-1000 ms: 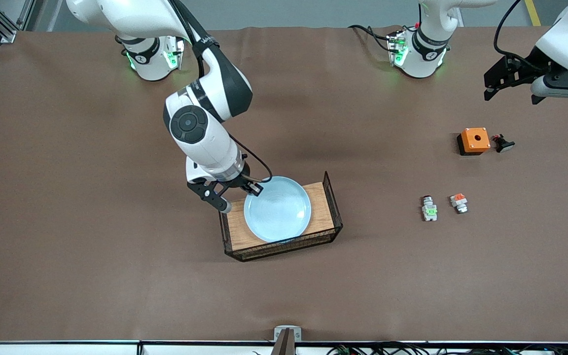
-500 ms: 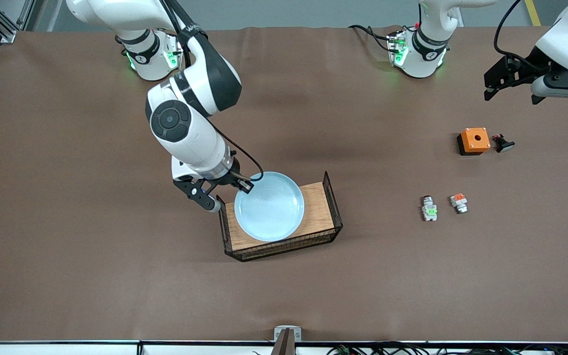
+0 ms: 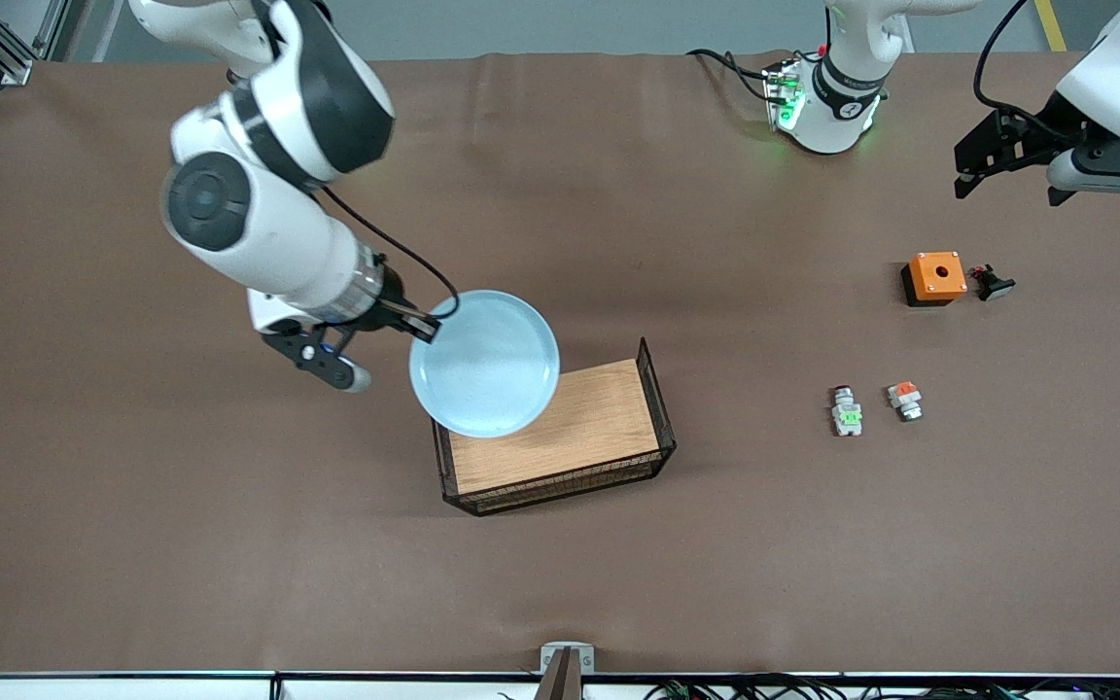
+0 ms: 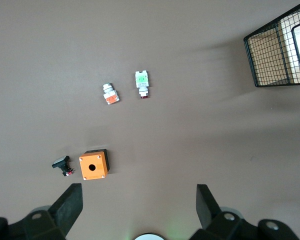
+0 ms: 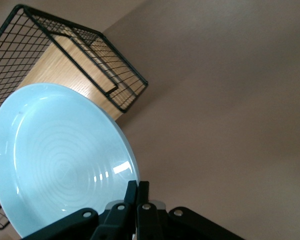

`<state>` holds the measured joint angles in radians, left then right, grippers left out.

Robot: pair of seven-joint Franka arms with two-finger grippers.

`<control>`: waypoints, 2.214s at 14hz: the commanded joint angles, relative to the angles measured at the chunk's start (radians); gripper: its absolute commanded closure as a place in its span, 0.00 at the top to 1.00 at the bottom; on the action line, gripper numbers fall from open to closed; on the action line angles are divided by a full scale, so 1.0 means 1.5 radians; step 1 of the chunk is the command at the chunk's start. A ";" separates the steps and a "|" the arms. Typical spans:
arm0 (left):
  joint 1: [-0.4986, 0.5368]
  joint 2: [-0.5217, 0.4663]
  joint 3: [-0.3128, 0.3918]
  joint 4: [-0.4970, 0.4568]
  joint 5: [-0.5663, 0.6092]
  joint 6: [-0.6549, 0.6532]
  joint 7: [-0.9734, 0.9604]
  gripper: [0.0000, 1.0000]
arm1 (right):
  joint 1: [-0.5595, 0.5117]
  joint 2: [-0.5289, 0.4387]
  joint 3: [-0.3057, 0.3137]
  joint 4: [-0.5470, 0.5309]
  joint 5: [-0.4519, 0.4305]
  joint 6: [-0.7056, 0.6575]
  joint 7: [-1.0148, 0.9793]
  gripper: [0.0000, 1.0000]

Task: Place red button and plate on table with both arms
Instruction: 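Lift the blue plate off the tray with the right gripper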

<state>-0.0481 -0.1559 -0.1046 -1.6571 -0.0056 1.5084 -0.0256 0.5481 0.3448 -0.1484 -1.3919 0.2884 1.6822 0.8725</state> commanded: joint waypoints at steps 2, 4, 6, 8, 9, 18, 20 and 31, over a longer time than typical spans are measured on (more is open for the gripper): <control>0.003 -0.014 -0.003 -0.009 0.011 0.007 -0.004 1.00 | -0.061 -0.032 0.006 -0.010 0.012 -0.070 -0.127 0.00; 0.003 -0.014 -0.004 -0.009 0.010 0.007 -0.004 1.00 | -0.099 -0.033 0.006 -0.010 0.012 -0.093 -0.202 0.00; 0.002 -0.014 -0.006 -0.010 0.010 0.007 -0.013 1.00 | -0.126 -0.032 0.006 -0.012 0.012 -0.104 -0.259 0.00; 0.001 -0.014 -0.006 -0.010 0.010 0.006 -0.020 1.00 | -0.157 -0.029 0.006 -0.012 0.012 -0.113 -0.311 0.00; 0.001 -0.014 -0.007 -0.010 0.009 0.005 -0.021 1.00 | -0.172 -0.028 0.006 -0.013 0.012 -0.117 -0.340 0.00; -0.001 -0.014 -0.007 -0.010 -0.003 -0.001 -0.030 1.00 | -0.264 0.015 0.005 -0.018 0.002 -0.107 -0.571 0.00; -0.001 -0.014 -0.007 -0.010 -0.013 -0.001 -0.030 1.00 | -0.268 0.017 0.005 -0.065 0.001 -0.046 -0.601 0.00; 0.001 -0.013 -0.006 -0.009 -0.027 -0.002 -0.042 1.00 | -0.330 0.007 -0.038 -0.279 -0.013 0.231 -0.963 0.00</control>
<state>-0.0513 -0.1560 -0.1105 -1.6575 -0.0313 1.5070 -0.0787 0.0574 0.3908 -0.1920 -1.7344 0.2785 1.9620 -0.4889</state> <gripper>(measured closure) 0.000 0.982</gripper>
